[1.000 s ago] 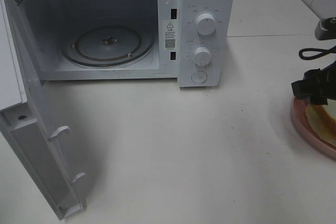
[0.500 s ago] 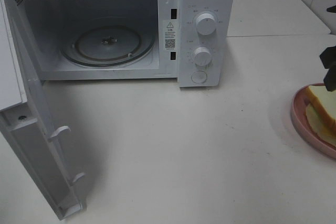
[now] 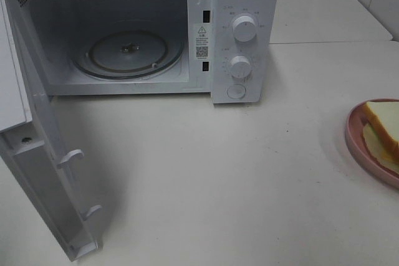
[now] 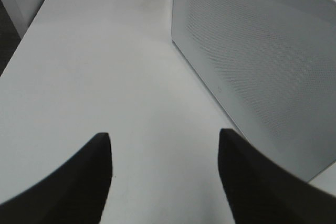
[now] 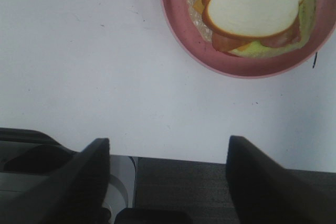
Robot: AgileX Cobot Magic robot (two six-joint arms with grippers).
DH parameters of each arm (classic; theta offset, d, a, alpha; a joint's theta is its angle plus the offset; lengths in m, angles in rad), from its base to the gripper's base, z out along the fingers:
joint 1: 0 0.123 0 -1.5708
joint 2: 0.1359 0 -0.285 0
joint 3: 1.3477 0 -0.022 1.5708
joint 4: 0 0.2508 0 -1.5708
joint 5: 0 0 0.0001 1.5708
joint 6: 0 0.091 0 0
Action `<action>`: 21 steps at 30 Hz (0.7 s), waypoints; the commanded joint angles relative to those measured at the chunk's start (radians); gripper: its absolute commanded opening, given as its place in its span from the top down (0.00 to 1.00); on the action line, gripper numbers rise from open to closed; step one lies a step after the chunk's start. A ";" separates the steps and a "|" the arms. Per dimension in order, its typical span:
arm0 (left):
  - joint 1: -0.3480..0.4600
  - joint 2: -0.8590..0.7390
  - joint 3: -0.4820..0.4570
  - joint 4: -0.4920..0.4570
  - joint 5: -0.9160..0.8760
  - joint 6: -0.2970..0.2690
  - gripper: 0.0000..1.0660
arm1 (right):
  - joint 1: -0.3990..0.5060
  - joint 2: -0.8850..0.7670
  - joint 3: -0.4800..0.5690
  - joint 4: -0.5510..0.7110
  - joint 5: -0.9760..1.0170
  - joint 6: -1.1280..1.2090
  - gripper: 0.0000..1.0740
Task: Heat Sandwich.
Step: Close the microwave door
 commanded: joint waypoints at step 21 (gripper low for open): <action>-0.003 -0.005 0.003 0.002 -0.018 -0.004 0.46 | -0.003 -0.786 0.278 0.000 -0.065 -0.011 0.43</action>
